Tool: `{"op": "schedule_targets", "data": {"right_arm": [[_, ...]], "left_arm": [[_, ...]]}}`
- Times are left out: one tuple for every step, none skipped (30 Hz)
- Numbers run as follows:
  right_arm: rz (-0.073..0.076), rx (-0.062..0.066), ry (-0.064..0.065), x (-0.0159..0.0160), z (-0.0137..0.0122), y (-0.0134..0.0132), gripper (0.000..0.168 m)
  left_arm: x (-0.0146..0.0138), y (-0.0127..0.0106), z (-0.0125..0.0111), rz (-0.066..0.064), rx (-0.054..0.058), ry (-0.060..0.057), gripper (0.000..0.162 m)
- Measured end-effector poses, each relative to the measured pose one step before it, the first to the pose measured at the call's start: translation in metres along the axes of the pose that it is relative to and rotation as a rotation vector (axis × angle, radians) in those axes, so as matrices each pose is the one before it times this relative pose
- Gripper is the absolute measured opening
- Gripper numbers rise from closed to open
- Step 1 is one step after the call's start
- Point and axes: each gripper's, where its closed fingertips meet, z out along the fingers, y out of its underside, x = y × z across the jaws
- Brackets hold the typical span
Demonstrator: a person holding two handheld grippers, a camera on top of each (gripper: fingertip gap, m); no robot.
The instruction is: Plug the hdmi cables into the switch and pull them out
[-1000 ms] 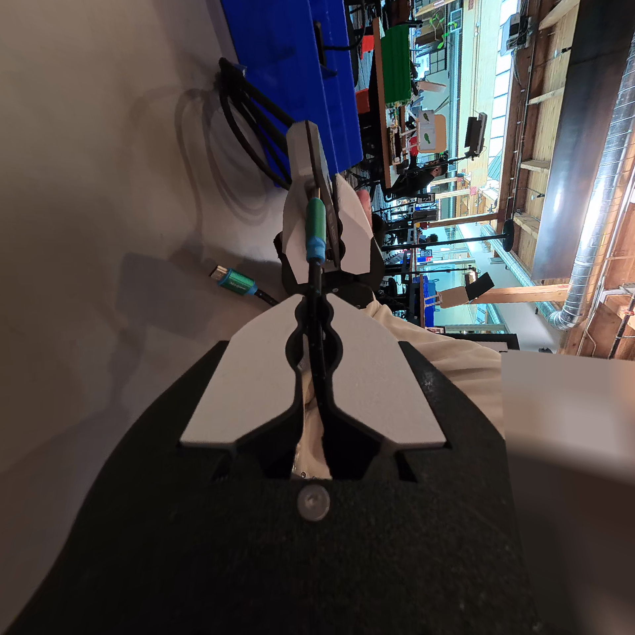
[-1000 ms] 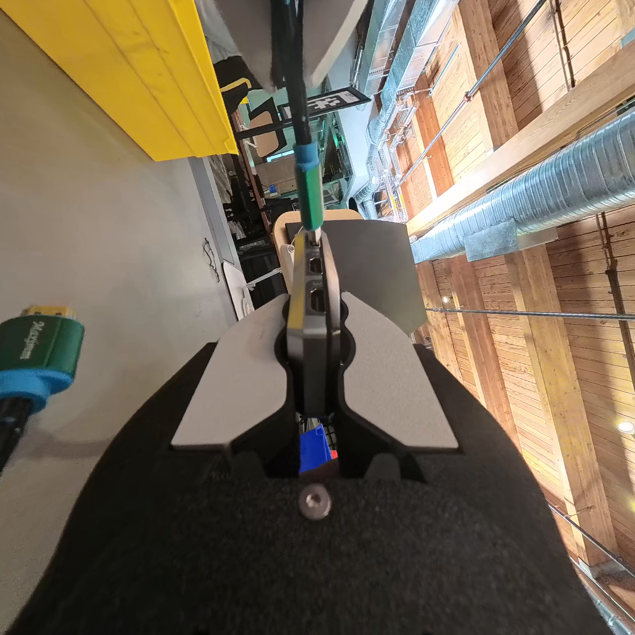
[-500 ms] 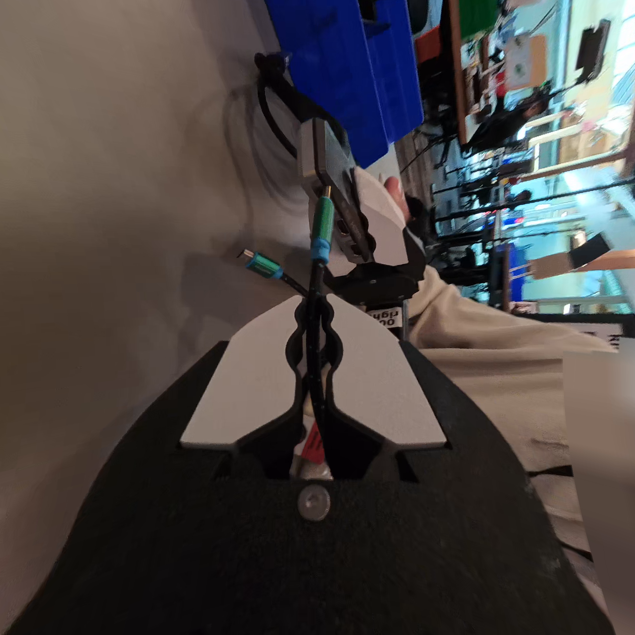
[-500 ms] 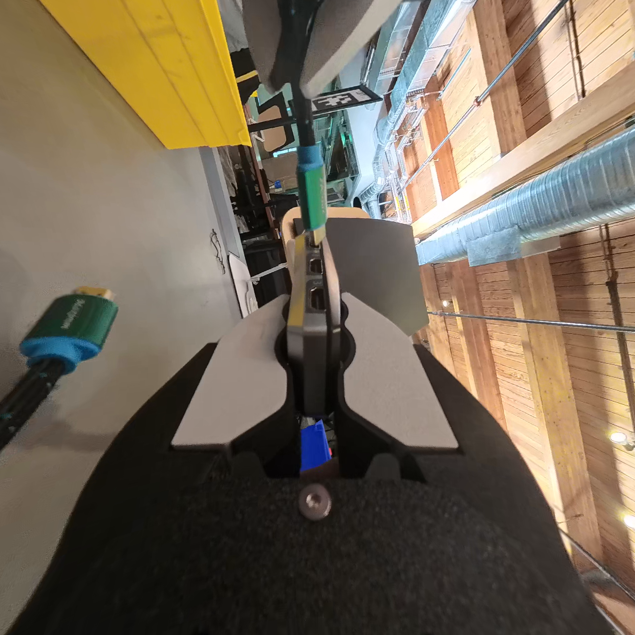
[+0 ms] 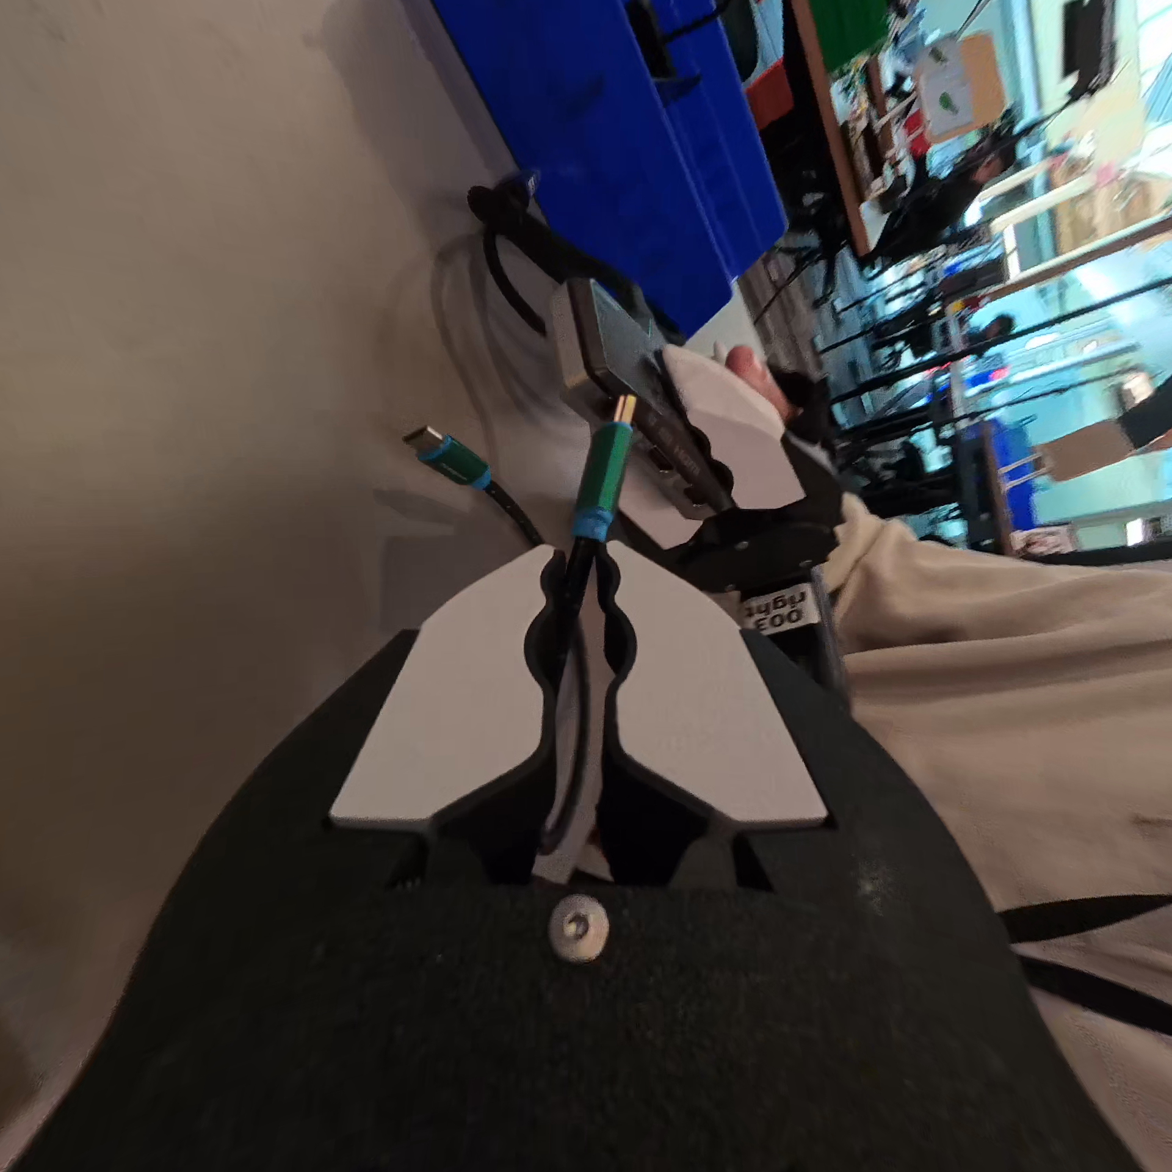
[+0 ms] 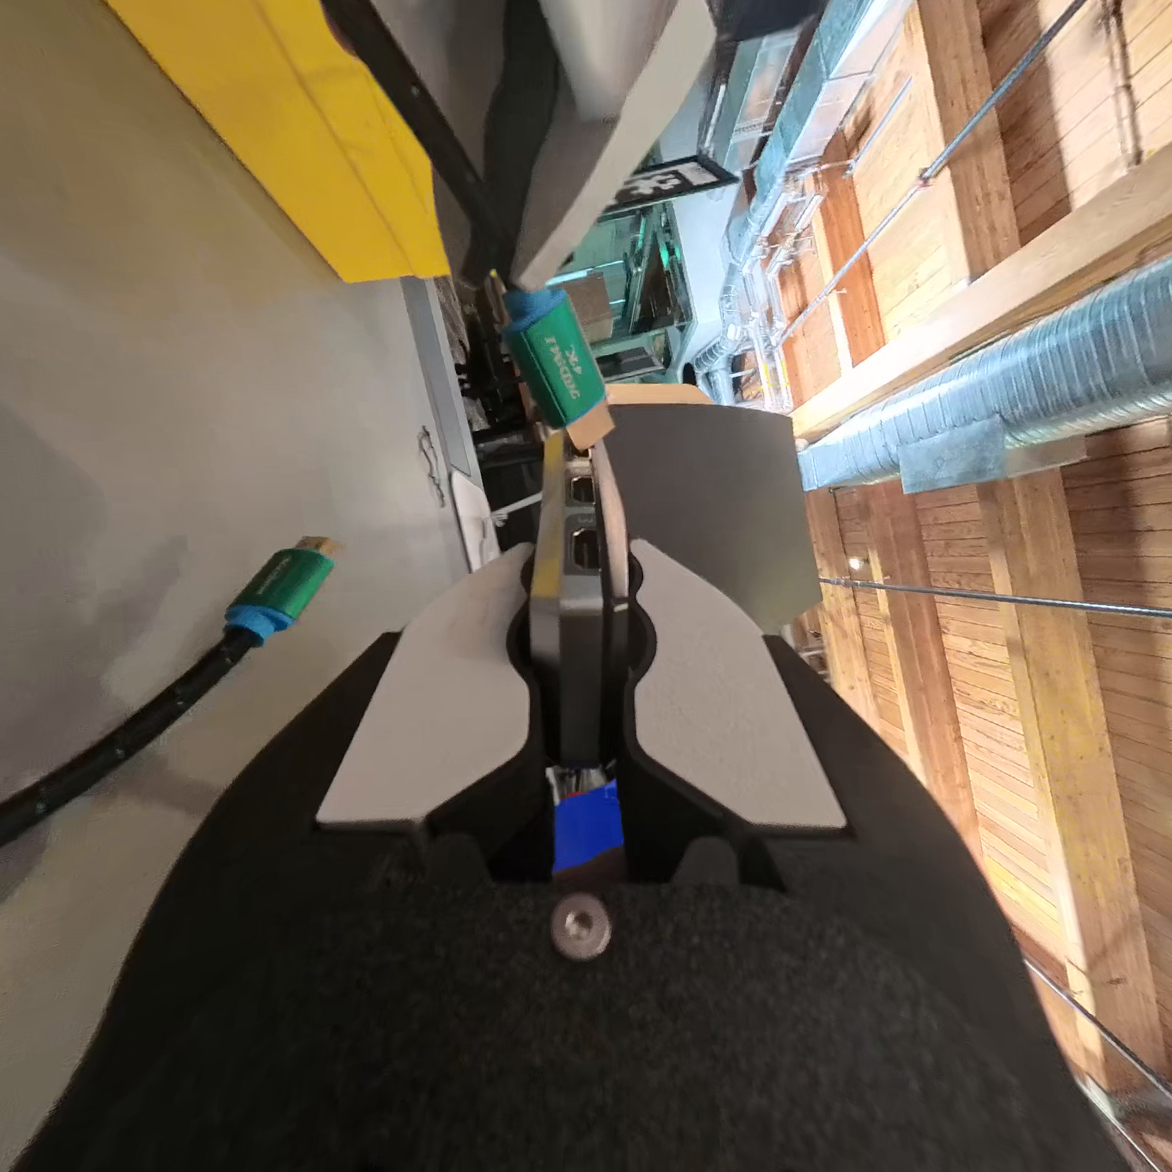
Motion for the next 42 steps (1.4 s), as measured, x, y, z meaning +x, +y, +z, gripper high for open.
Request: {"op": "schedule_targets", "data": {"right_arm": [[0.0063, 0.0022, -0.0236, -0.00431, 0.0009, 0.00025, 0.023], [-0.0039, -0.0029, -0.0132, -0.00371, 0.00054, 0.00055, 0.023], [-0.0082, -0.0038, -0.0017, -0.00213, 0.00013, 0.00045, 0.023], [-0.0034, 0.0018, -0.0084, -0.00212, 0.00005, 0.00002, 0.023], [-0.0009, 0.007, -0.0141, -0.00234, 0.0001, -0.00032, 0.023], [-0.0053, 0.0064, 0.0025, 0.00048, 0.00004, 0.00009, 0.023], [-0.0061, 0.0073, 0.0121, 0.00204, -0.00022, 0.00008, 0.023], [-0.0047, 0.0083, 0.009, 0.00161, -0.00052, -0.00031, 0.023], [-0.0051, 0.0124, 0.0165, 0.00223, -0.00105, -0.00109, 0.023], [-0.004, 0.0093, 0.0229, 0.00295, -0.00116, -0.00098, 0.023], [-0.0045, 0.0086, 0.0096, 0.00108, -0.00064, -0.00121, 0.023], [-0.0024, 0.0045, 0.0148, 0.00148, -0.00029, -0.00046, 0.023], [0.001, -0.0002, 0.0182, 0.00205, 0.00014, 0.00062, 0.023], [-0.0043, 0.0055, 0.0124, 0.00091, -0.00011, 0.00022, 0.023], [-0.0076, 0.0072, 0.0093, 0.00011, -0.00015, 0.00028, 0.023], [0.0002, 0.0062, 0.0172, 0.00128, -0.00077, 0.00041, 0.023], [0.0012, 0.0035, 0.01, 0.00041, -0.00053, 0.00071, 0.023], [-0.0013, 0.0041, 0.003, -0.00038, -0.00052, 0.00021, 0.023], [0.0003, 0.0005, 0.0037, -0.00007, -0.00005, 0.00042, 0.023], [0.0028, 0.0021, -0.0024, -0.00073, -0.00006, 0.00004, 0.023], [0.0026, 0.0029, 0.0018, -0.00007, -0.00014, -0.00031, 0.023], [0.0016, 0.0028, 0.0019, 0.00011, -0.00021, -0.00043, 0.023], [0.0, 0.0005, -0.0016, -0.00041, 0.00001, -0.00013, 0.023], [0.0017, 0.0007, 0.0009, -0.00011, 0.00003, -0.00008, 0.023], [0.005, 0.0039, 0.0007, 0.00012, -0.00006, -0.00053, 0.023], [0.0027, 0.0023, -0.0025, -0.0004, -0.00007, -0.00057, 0.023], [0.0, 0.0014, 0.0015, -0.00002, -0.00017, -0.00059, 0.023], [0.0015, 0.0003, 0.0029, 0.00025, -0.00004, -0.00025, 0.023], [0.001, -0.0017, -0.0021, -0.0002, 0.00021, 0.00025, 0.023], [0.0013, 0.0006, 0.0032, 0.00058, 0.00003, 0.00018, 0.023], [0.0021, 0.0031, 0.0081, 0.00133, -0.00007, -0.00013, 0.023], [-0.0001, 0.0, 0.005, 0.00088, -0.00014, -0.00008, 0.023], [0.0003, 0.0043, 0.0044, 0.00061, -0.00017, -0.00024, 0.023], [0.0007, 0.0048, 0.0057, 0.00068, -0.00033, -0.00044, 0.023], [-0.001, 0.0074, 0.0071, 0.00071, -0.00073, -0.00082, 0.023], [-0.0046, 0.0083, 0.0092, 0.0007, -0.00111, -0.00051, 0.023], [-0.004, 0.0131, 0.0184, 0.00199, -0.00195, -0.00109, 0.023], [-0.0003, 0.0095, 0.0096, 0.00111, -0.00161, -0.00043, 0.022], [0.0046, 0.0077, 0.0023, 0.00054, -0.00125, -0.00015, 0.023], [0.0039, 0.0084, 0.0088, 0.0017, -0.00107, -0.00049, 0.022], [-0.0049, 0.0048, 0.003, 0.00076, -0.00066, -0.00053, 0.022], [-0.0072, 0.0041, -0.0027, -0.00016, -0.00035, -0.00051, 0.022]], "left_arm": [[-0.00233, 0.00216, 0.00075, 0.0426, -0.0061, -0.0249, 0.007], [-0.00051, 0.00149, 0.00115, 0.0418, -0.0025, -0.0196, 0.006], [0.00023, 0.00183, 0.0012, 0.041, -0.0064, -0.0178, 0.006], [0.00056, 0.00246, 0.00104, 0.0189, -0.0104, -0.0076, 0.006], [0.00348, 0.00246, 0.0006, -0.0182, -0.0104, 0.0289, 0.006], [0.00609, 0.0012, 0.0, -0.044, -0.0017, 0.0623, 0.005], [0.00414, -0.00043, -0.00092, -0.0598, 0.0073, 0.057, 0.005], [0.00258, -0.00135, -0.00132, -0.0656, 0.0088, 0.0496, 0.005], [0.00508, -0.00184, -0.00129, -0.0666, 0.0075, 0.0685, 0.005], [0.00569, -0.00154, -0.00089, -0.07, 0.0064, 0.0721, 0.005], [0.00292, -0.00039, -0.00021, -0.0594, 0.0006, 0.0498, 0.005], [0.00169, 0.00184, 0.00092, -0.0344, -0.0136, 0.0343, 0.005], [0.00078, 0.00235, 0.00147, -0.0175, -0.0155, 0.0196, 0.005], [0.0003, 0.0013, 0.00139, -0.0127, -0.0084, 0.0104, 0.005], [0.00091, 0.00087, 0.00114, -0.0098, -0.0065, 0.0112, 0.005], [0.00081, -0.00006, 0.00094, -0.0057, 0.0, 0.0099, 0.005], [0.0004, -0.00001, 0.00067, -0.0038, -0.0004, 0.0074, 0.005], [-0.00019, -0.00004, 0.00032, -0.0041, 0.0005, 0.0046, 0.005], [-0.00032, -0.00043, -0.00018, -0.0041, 0.0043, 0.0036, 0.005], [-0.00058, -0.00028, -0.00051, -0.0021, 0.0015, 0.0015, 0.005], [-0.00026, -0.00017, -0.0009, -0.0009, 0.0001, 0.0012, 0.005], [-0.00097, -0.00038, -0.00122, -0.0011, 0.0004, -0.0046, 0.005], [-0.00144, -0.00071, -0.00141, -0.0046, 0.0028, -0.0072, 0.005], [-0.00108, -0.00081, -0.00116, -0.0048, 0.0023, -0.0039, 0.005], [-0.00115, -0.00057, -0.00114, -0.0041, 0.0007, -0.0042, 0.005], [-0.00046, -0.00067, -0.00079, -0.0077, 0.001, -0.0004, 0.005], [0.00042, -0.00016, -0.00033, -0.0055, -0.0026, 0.0042, 0.005], [0.0001, 0.00009, 0.00014, -0.0003, -0.0034, 0.0005, 0.005], [0.0001, -0.00014, 0.00021, -0.0033, 0.0002, 0.0028, 0.005], [0.00106, 0.00022, 0.00039, -0.0072, -0.001, 0.0121, 0.005], [0.00129, 0.0006, 0.00074, -0.0084, -0.0018, 0.0157, 0.005], [0.00099, 0.0013, 0.00148, -0.0093, -0.0037, 0.0155, 0.005], [0.00092, 0.00228, 0.00182, -0.0065, -0.0084, 0.0158, 0.005], [0.00076, 0.0023, 0.00183, -0.0059, -0.0077, 0.0159, 0.005], [0.00027, 0.00167, 0.00147, -0.0095, -0.0045, 0.0127, 0.005], [0.0001, 0.00151, 0.00096, -0.0088, -0.007, 0.0086, 0.005], [0.00061, 0.00136, 0.00056, -0.0036, -0.009, 0.0043, 0.005], [0.00058, 0.00047, 0.00007, 0.0017, -0.0054, -0.004, 0.005], [0.00085, 0.0, -0.00052, 0.0035, -0.0047, -0.0058, 0.005], [0.00055, -0.0004, -0.00112, 0.0042, -0.0044, -0.0094, 0.005], [-0.00056, -0.00087, -0.00171, 0.0068, -0.002, -0.0182, 0.005], [-0.00069, -0.00116, -0.00173, 0.0037, 0.0008, -0.0174, 0.005]]}}
